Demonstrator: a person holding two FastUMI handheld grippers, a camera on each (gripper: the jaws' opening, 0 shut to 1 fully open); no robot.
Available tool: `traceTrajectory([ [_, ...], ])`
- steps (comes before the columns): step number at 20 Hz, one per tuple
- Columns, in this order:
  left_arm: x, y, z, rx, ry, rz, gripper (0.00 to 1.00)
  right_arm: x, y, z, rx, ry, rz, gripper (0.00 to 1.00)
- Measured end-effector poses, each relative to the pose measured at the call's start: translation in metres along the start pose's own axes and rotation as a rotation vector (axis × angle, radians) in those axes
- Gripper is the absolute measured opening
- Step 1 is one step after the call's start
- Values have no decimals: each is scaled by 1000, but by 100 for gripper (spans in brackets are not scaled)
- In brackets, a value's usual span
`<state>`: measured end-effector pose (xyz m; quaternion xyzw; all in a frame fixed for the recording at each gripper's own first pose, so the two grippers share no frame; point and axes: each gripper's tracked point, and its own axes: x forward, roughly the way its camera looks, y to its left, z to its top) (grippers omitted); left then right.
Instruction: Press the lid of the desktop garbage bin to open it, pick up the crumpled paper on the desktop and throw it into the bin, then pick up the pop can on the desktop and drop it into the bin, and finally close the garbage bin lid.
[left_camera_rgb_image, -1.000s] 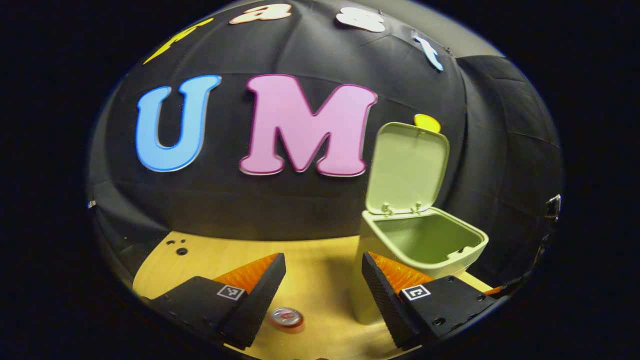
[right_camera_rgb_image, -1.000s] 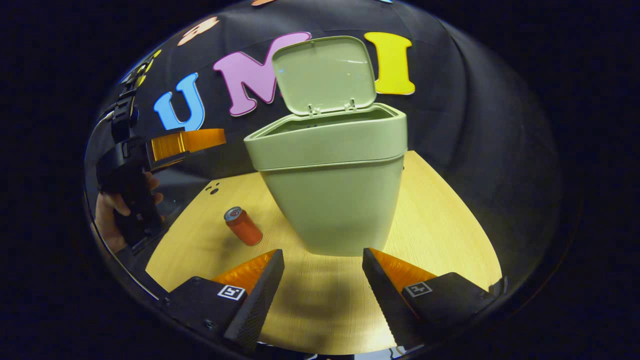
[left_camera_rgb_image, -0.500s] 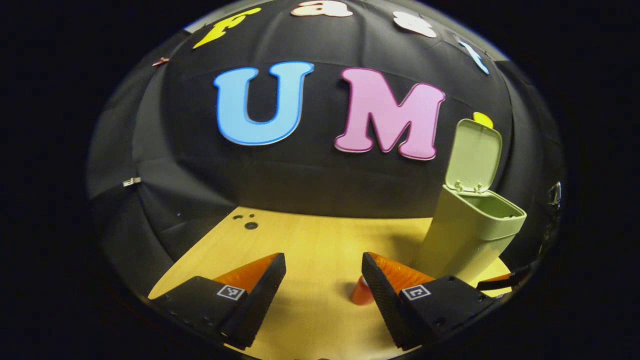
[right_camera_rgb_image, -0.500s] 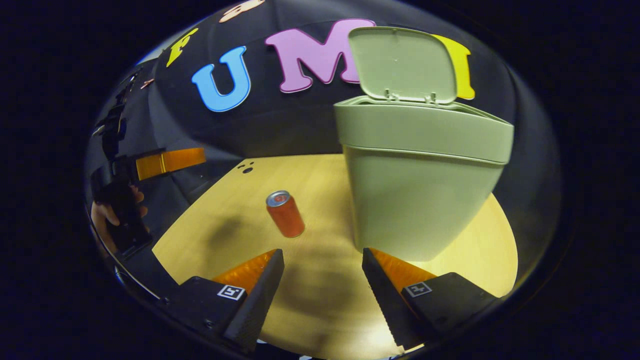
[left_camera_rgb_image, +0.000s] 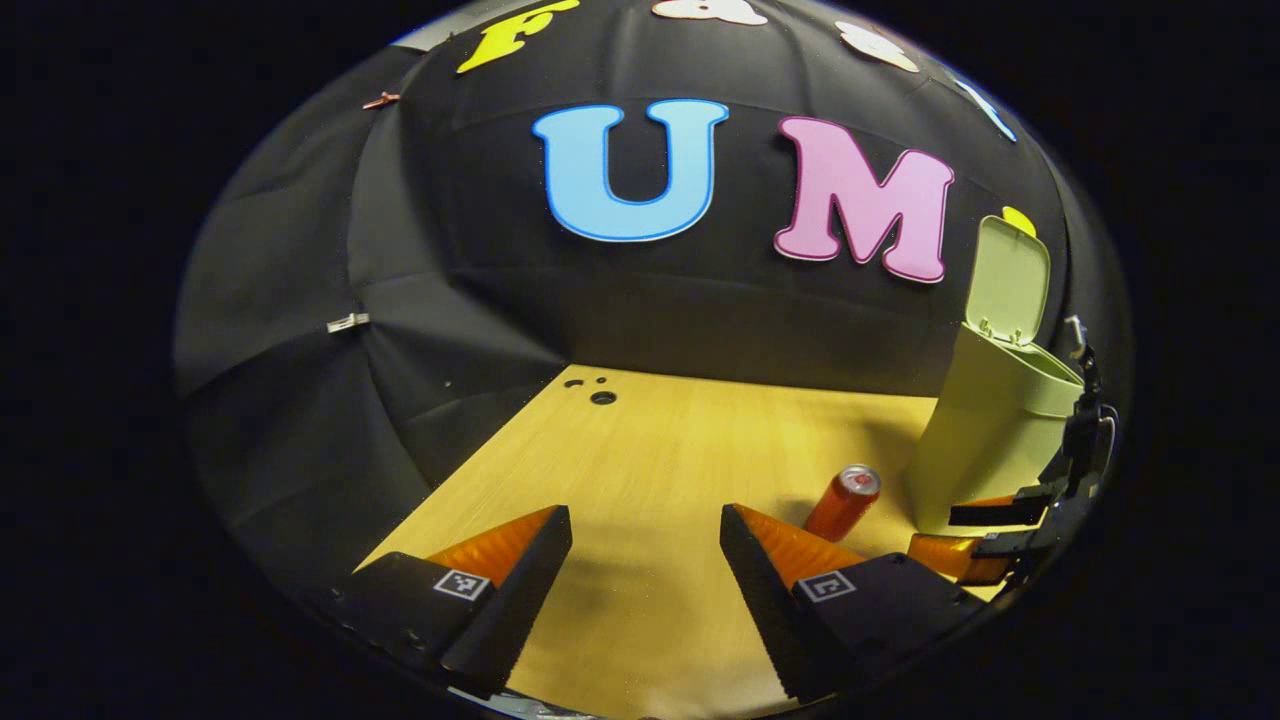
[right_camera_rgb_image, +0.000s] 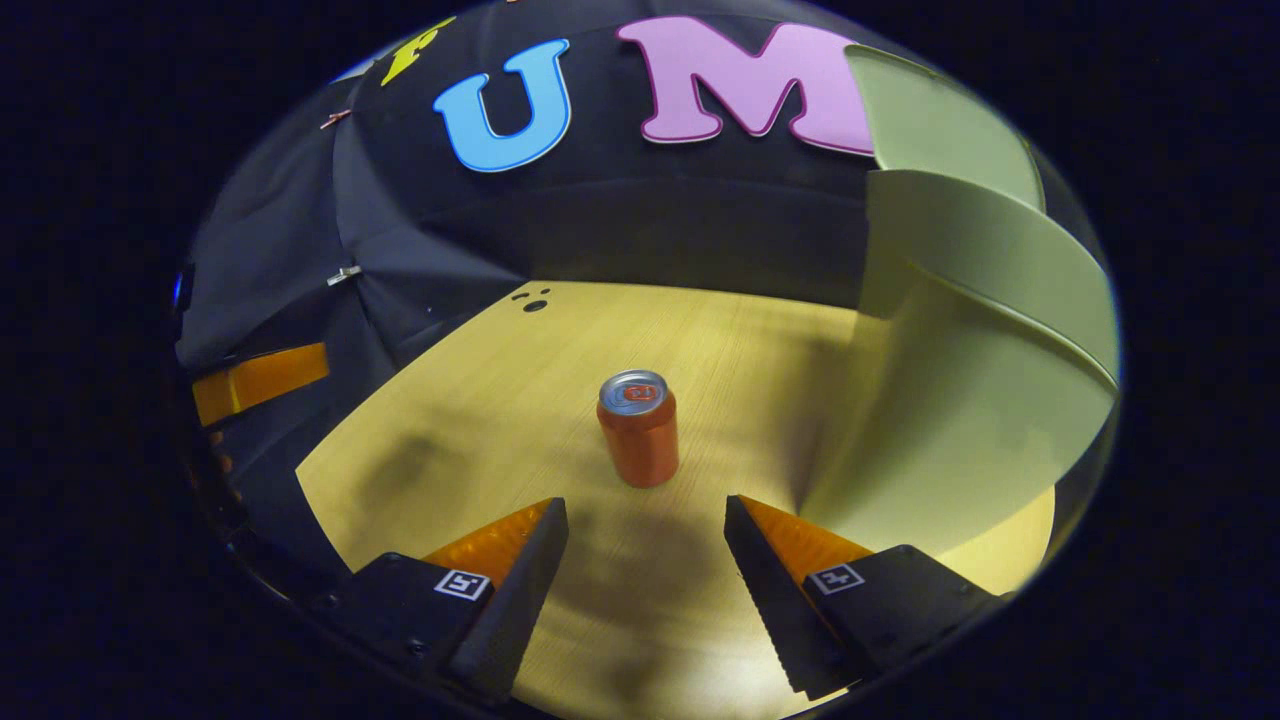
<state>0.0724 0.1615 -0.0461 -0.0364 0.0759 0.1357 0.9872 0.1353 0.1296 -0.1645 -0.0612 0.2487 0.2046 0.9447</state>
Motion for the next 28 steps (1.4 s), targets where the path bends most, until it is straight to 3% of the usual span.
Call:
traceTrajectory([
  [7,-23,33,-49,-75,100,81,96,59,3,-1,-11,67,-21,99],
  [12,-29,49,-60,-100,129,130,96,95,2,13,-5,81,-32,99],
  [18,-23,47,-58,-135,131,140,96,123,-9,7,-26,114,-84,99],
  [24,-16,34,-57,-129,140,123,96,135,-9,10,-23,109,-75,100],
  [26,-14,33,-58,-120,143,117,96,131,-7,11,-25,105,-68,82],
  [28,-14,30,-58,-115,146,107,96,127,-6,14,-35,102,-61,83],
])
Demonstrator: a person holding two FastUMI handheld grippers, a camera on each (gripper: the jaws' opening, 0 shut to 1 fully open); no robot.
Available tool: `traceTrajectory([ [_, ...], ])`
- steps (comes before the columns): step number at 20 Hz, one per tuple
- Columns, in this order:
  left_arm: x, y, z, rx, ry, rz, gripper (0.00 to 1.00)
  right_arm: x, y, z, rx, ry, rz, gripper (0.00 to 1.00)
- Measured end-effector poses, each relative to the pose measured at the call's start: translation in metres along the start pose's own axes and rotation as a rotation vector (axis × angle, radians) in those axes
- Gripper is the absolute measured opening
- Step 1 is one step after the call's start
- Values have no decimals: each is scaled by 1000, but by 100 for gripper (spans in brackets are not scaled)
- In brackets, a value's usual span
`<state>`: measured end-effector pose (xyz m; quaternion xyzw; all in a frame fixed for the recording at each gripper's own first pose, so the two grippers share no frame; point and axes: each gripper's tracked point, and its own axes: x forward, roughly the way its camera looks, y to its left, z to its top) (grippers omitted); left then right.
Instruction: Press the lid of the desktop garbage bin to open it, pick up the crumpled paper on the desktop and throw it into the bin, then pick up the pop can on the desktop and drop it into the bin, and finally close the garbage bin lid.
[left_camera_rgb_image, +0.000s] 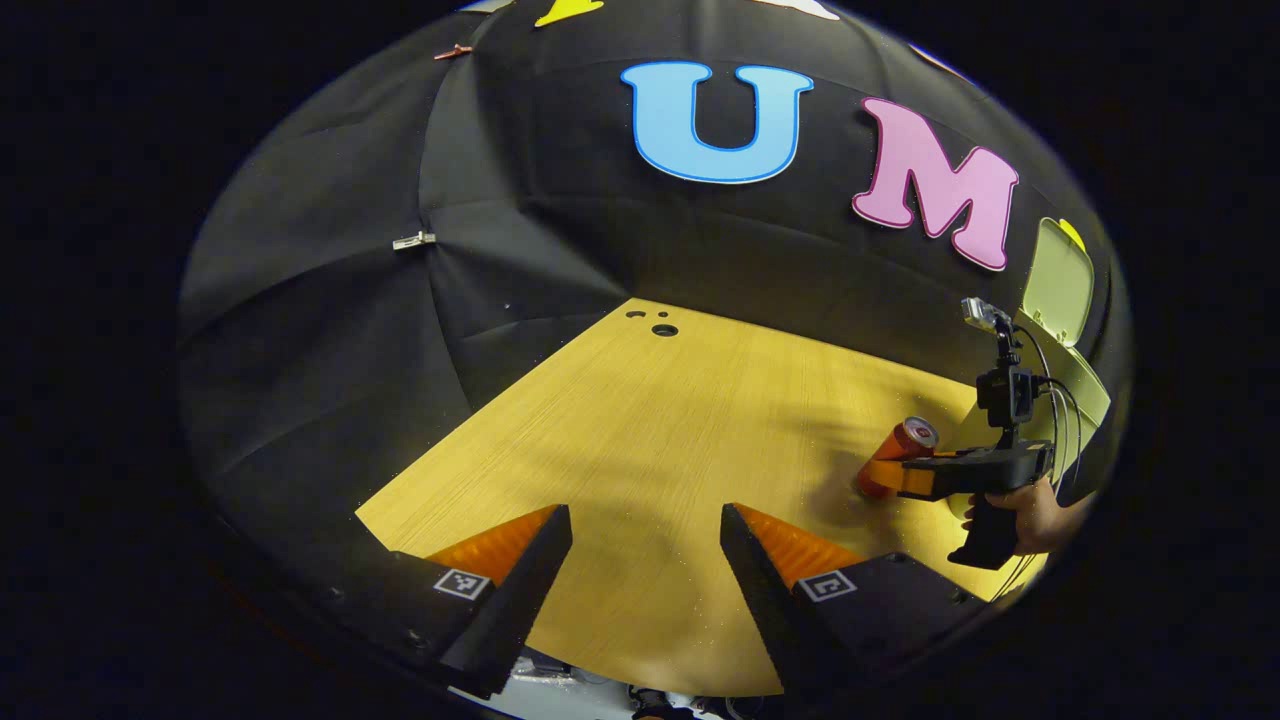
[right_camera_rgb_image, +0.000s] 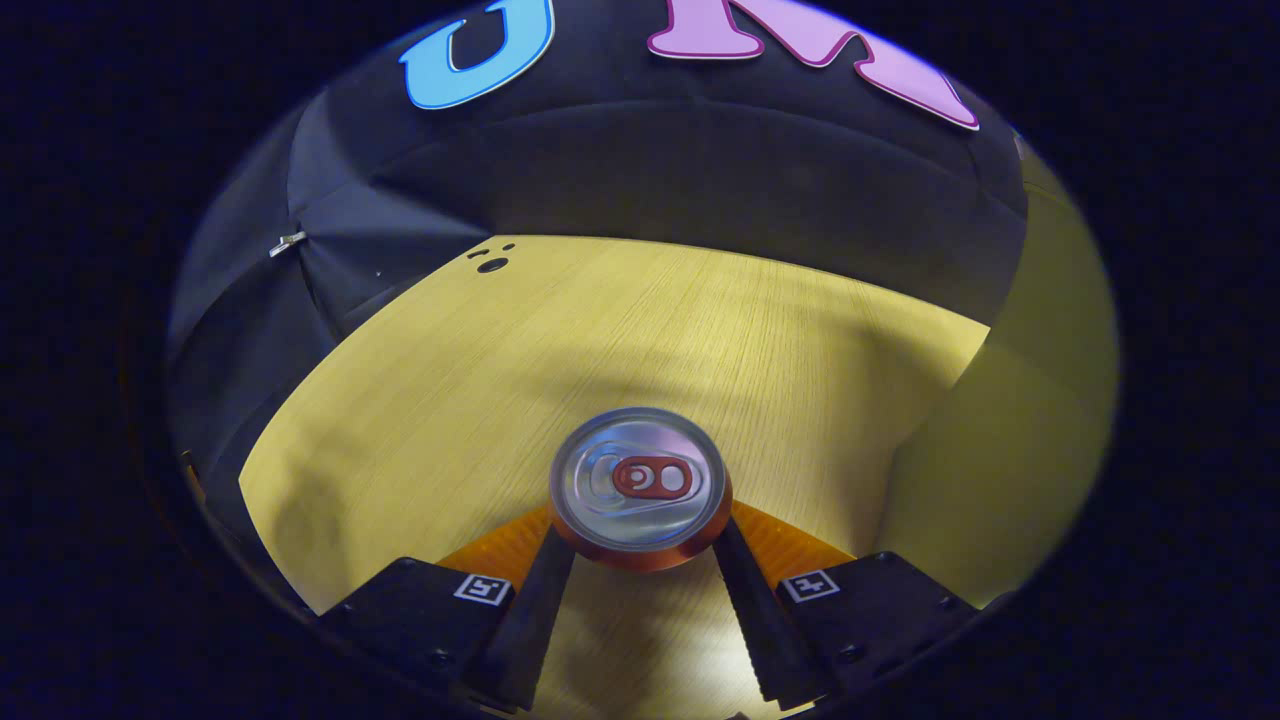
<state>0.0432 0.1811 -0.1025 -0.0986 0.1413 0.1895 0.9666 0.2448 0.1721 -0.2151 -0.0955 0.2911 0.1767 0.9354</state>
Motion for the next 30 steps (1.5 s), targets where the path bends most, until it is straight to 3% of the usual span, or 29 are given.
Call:
traceTrajectory([
  [6,2,-12,2,7,-8,-43,96,-37,12,30,3,-70,42,82],
  [16,9,-27,-4,53,-14,-151,99,-128,15,111,-55,-277,28,82],
  [22,16,-25,-14,78,7,-217,96,-190,-5,157,-48,-395,-57,82],
  [30,24,-33,-25,65,44,-325,96,-268,-49,199,62,-508,-187,82],
])
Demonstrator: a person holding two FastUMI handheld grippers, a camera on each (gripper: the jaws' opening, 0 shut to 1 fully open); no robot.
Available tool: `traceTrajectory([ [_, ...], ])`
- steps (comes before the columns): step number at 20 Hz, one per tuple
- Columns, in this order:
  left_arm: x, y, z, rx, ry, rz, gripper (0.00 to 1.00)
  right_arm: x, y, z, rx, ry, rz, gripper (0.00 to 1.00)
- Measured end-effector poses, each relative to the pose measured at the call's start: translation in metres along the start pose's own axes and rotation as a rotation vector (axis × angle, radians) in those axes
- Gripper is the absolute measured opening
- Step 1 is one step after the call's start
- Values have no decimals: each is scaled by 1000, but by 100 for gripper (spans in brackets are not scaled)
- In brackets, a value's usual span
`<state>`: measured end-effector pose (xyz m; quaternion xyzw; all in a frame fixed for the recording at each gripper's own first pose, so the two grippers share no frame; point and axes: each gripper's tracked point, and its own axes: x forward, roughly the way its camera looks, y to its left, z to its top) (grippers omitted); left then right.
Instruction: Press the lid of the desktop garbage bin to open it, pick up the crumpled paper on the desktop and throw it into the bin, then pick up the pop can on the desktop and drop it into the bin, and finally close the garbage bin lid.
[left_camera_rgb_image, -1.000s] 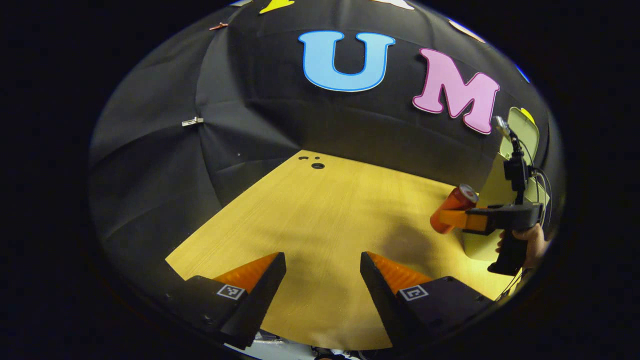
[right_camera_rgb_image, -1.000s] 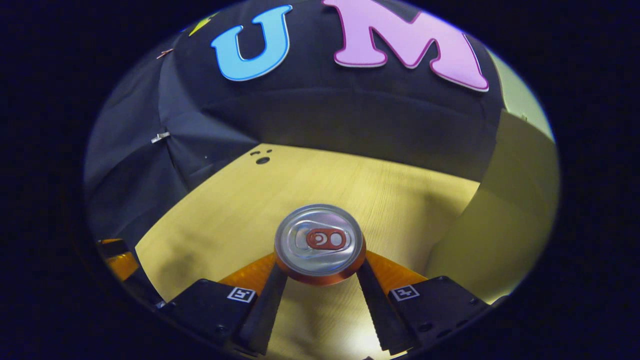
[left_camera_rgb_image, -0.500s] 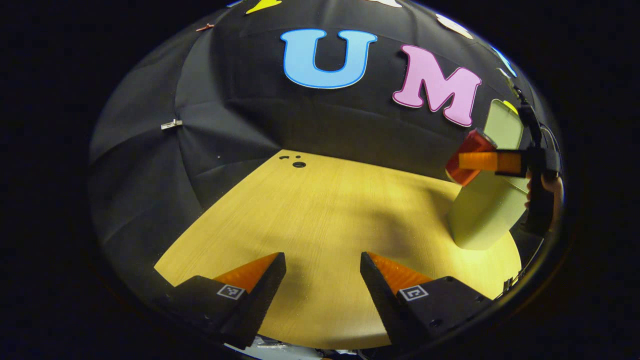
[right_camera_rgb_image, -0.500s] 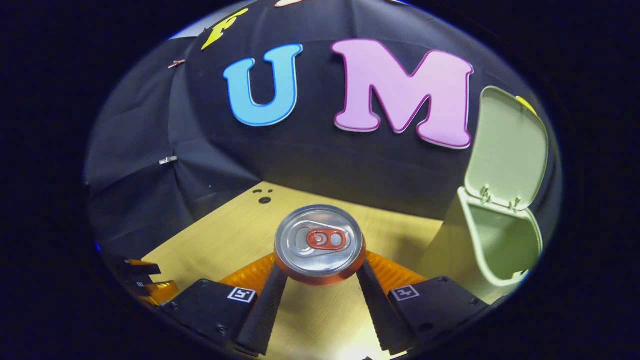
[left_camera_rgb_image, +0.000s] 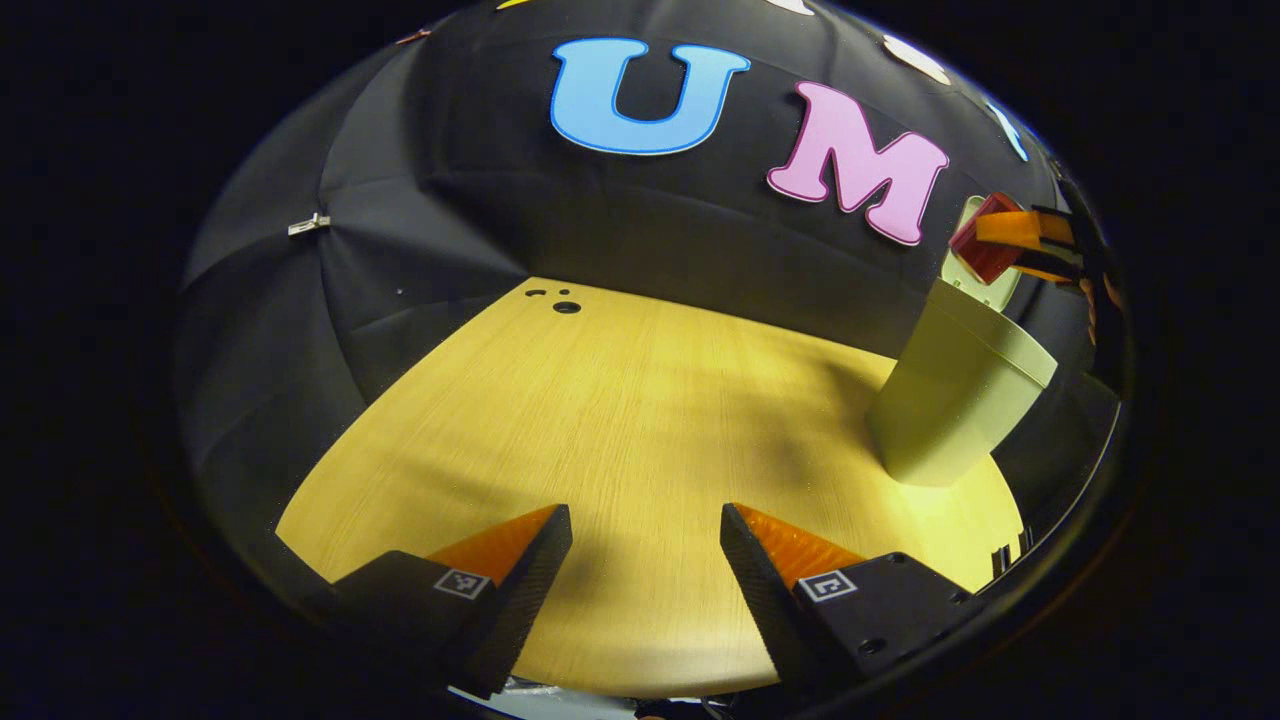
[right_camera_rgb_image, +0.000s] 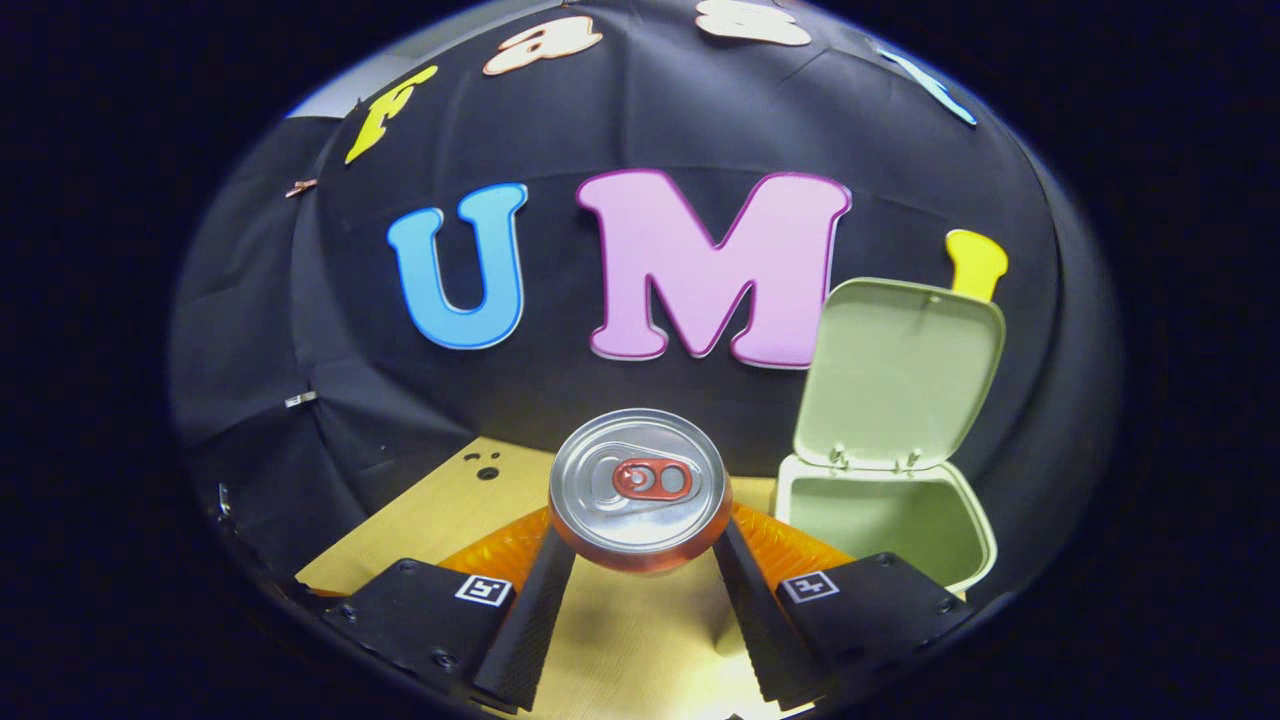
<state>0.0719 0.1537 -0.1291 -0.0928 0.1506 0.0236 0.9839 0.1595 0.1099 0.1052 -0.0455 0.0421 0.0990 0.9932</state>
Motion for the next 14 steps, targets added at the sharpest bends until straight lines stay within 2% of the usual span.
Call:
traceTrajectory([
  [3,1,-3,-7,53,16,-36,96,-9,-30,19,-2,-41,-60,82],
  [8,5,-11,-15,67,46,-11,96,-9,-88,30,21,-76,-135,82],
  [14,17,-41,-13,36,66,28,96,14,-150,4,120,-34,-184,82],
])
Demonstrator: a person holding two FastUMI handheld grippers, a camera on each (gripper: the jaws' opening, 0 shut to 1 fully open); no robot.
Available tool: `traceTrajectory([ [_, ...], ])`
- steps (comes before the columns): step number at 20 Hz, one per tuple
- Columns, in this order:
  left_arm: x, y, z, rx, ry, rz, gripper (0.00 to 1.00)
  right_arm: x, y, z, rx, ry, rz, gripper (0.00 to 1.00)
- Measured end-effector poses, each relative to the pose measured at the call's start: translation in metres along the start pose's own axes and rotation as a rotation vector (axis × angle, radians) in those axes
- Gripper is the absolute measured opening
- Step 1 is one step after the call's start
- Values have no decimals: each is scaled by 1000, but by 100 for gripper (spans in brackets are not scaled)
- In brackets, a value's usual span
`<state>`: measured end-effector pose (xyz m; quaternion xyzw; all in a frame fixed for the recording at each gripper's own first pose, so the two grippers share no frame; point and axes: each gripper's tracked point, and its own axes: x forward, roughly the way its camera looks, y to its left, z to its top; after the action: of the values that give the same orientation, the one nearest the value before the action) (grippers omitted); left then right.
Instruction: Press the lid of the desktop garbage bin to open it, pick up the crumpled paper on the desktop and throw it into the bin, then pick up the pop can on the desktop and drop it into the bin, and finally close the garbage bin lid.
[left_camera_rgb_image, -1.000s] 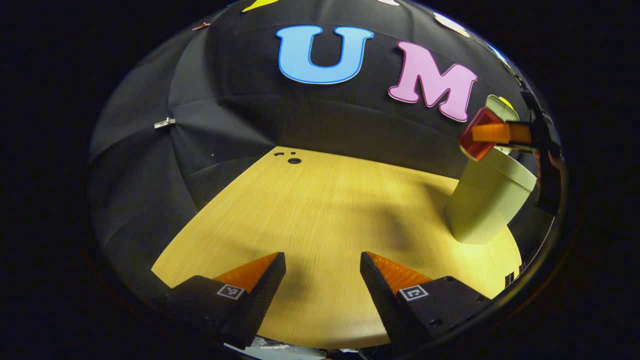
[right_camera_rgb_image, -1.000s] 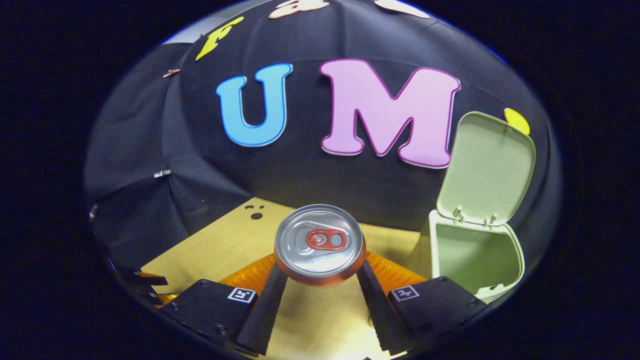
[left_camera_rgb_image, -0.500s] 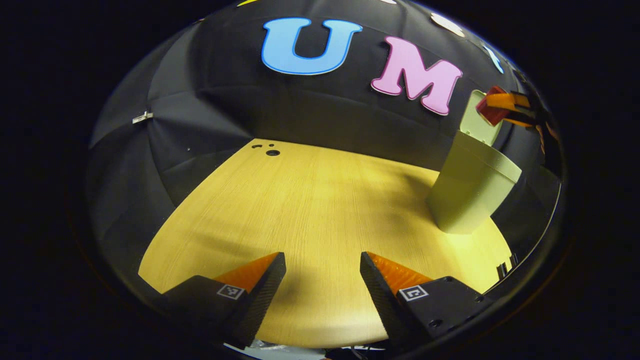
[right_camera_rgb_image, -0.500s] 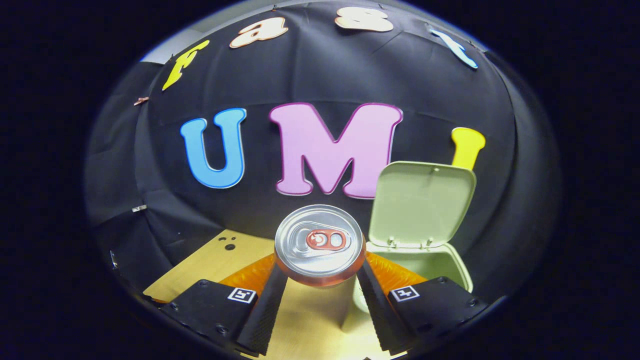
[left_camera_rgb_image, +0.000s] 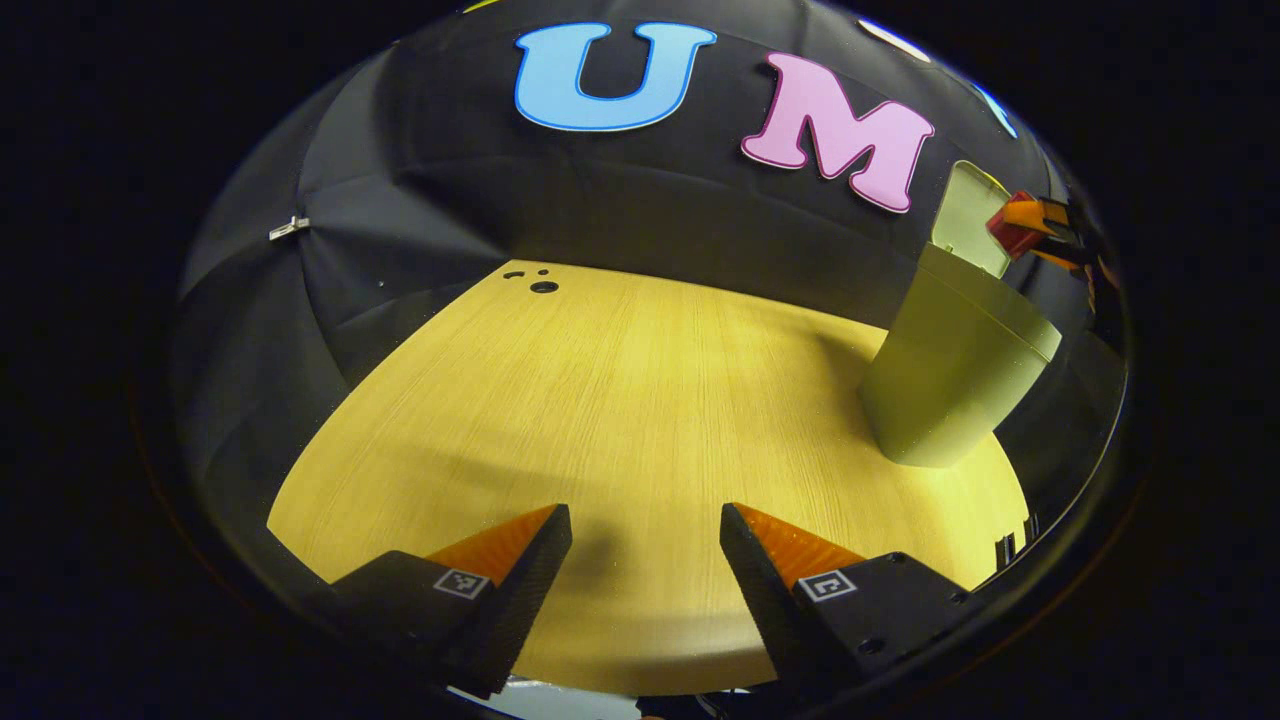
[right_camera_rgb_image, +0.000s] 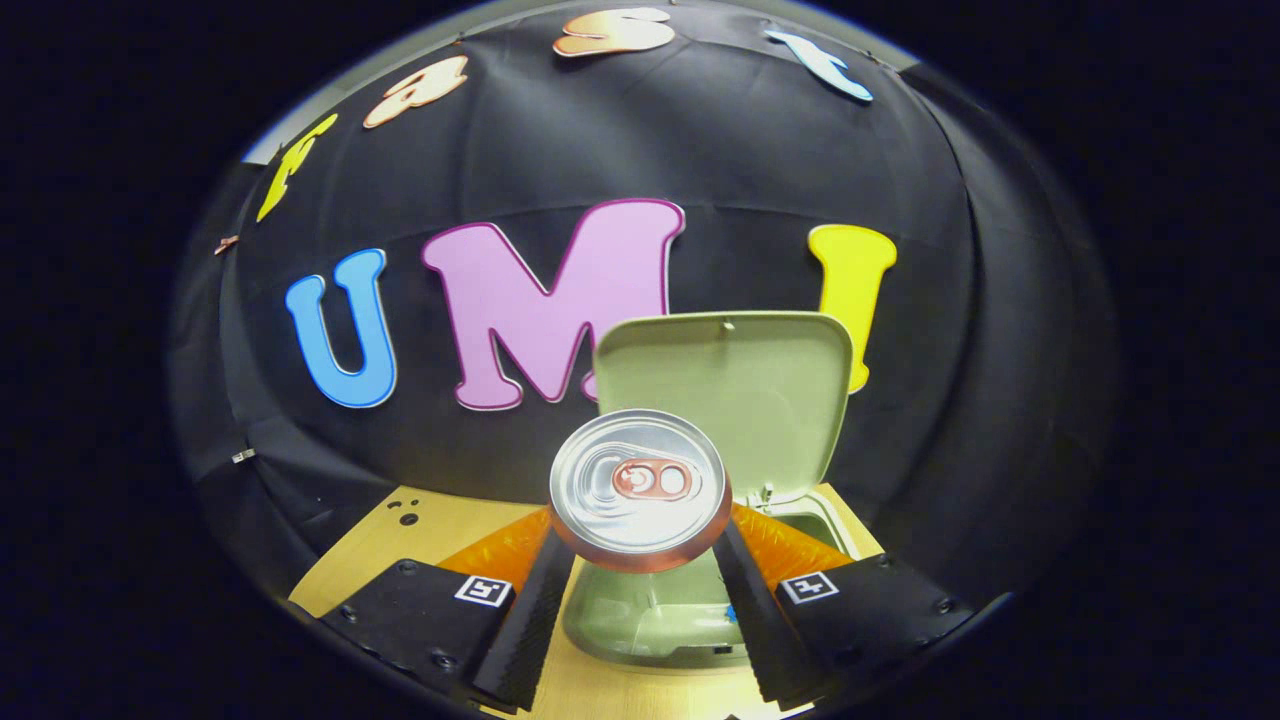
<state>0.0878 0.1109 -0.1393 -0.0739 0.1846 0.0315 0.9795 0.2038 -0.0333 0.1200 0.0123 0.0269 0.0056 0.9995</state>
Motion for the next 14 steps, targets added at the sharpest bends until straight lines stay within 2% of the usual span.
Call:
traceTrajectory([
  [5,13,-27,18,17,-13,5,96,21,-33,-29,22,71,-23,82],
  [14,14,-41,13,51,7,10,96,31,-42,-51,11,123,-19,84],
])
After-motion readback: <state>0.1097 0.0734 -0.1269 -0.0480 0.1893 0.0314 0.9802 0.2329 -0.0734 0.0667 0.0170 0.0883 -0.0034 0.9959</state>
